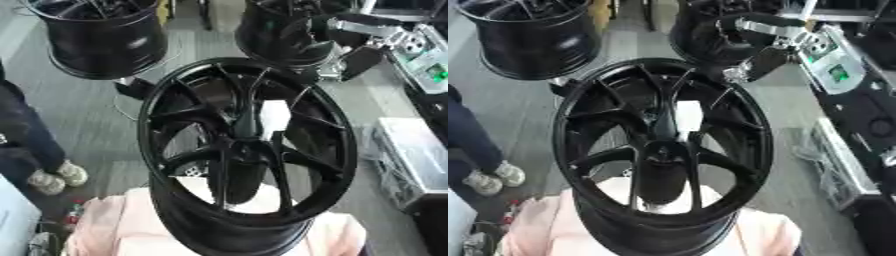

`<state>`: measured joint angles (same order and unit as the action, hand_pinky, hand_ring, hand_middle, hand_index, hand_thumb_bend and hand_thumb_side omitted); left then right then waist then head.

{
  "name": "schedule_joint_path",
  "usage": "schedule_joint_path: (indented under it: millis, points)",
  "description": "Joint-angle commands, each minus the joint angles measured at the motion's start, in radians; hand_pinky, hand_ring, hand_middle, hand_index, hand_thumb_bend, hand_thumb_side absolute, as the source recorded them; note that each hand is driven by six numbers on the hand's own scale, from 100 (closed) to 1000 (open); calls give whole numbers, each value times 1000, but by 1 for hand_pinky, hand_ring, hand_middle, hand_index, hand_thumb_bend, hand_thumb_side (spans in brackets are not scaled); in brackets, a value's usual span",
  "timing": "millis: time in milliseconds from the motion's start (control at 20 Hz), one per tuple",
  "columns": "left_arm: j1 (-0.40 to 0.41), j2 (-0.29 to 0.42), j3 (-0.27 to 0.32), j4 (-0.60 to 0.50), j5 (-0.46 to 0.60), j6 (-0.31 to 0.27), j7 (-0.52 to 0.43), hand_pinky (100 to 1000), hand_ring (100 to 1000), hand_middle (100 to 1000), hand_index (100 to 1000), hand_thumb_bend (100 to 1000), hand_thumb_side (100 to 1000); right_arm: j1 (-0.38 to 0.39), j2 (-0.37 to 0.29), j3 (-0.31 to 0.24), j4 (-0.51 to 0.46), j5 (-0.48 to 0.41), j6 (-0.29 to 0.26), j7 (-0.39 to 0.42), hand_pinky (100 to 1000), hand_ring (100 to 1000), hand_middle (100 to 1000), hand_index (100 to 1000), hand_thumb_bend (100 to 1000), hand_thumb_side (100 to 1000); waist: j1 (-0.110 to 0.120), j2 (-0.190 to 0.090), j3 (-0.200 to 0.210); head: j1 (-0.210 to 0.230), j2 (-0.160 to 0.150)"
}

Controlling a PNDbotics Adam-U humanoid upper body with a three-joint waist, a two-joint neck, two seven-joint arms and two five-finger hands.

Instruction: Pull the pin out of the wheel hub.

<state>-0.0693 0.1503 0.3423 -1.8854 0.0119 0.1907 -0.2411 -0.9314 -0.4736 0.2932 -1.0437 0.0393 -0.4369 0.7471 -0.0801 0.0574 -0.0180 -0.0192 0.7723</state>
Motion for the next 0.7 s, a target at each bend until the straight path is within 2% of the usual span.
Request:
schedule_joint_path:
  millis: [50,700]
  points:
    - [-5,19,-2,-12,-3,0,-5,705,611,619,722,209,772,-26,-7,3,8,4,-130,143,797,833,864,926,397,396,3,-9,1,-2,-2]
    - [-6,20,-3,-12,-4,0,-9,706,612,620,722,204,775,-4,-15,59,-10,1,-149,160,795,824,853,927,406,406,3,-7,0,0,-2]
